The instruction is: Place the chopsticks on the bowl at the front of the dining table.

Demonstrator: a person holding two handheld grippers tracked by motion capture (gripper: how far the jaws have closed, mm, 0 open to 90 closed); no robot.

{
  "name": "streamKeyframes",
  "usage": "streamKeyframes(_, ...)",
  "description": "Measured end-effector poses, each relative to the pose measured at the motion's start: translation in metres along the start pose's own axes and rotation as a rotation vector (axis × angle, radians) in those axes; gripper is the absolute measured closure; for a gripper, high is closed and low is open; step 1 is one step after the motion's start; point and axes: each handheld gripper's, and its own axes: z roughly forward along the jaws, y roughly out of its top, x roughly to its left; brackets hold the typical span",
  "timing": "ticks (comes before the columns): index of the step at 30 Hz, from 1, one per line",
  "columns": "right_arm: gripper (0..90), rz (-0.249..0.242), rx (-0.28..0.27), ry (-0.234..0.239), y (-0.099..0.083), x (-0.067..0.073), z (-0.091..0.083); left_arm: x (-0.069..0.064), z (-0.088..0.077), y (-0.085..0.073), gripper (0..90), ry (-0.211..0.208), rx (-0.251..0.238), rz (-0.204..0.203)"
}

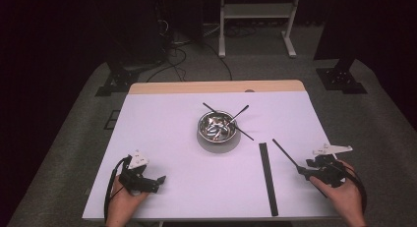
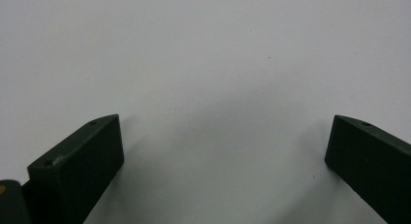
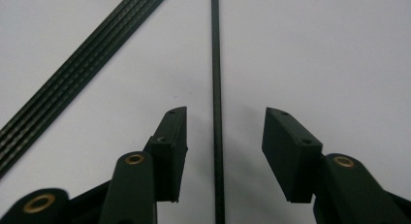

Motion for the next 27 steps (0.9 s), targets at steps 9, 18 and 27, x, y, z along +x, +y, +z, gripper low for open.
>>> streamKeyframes(9,59.3,-0.018,-0.004,0.022,0.012,0.001,0.012,0.0,0.0,0.0,0.0,0.0,0.0,0.0)
streamKeyframes(18,66.3,-0.02,0.005,0.044,0.021,0.0,0.024,0.0,0.0,0.0,0.0,-0.001,0.001,0.001)
streamKeyframes(27,75.1,-0.012,0.013,0.049,0.023,-0.004,0.03,0.0,0.0,0.0,0.0,0.0,0.001,0.001)
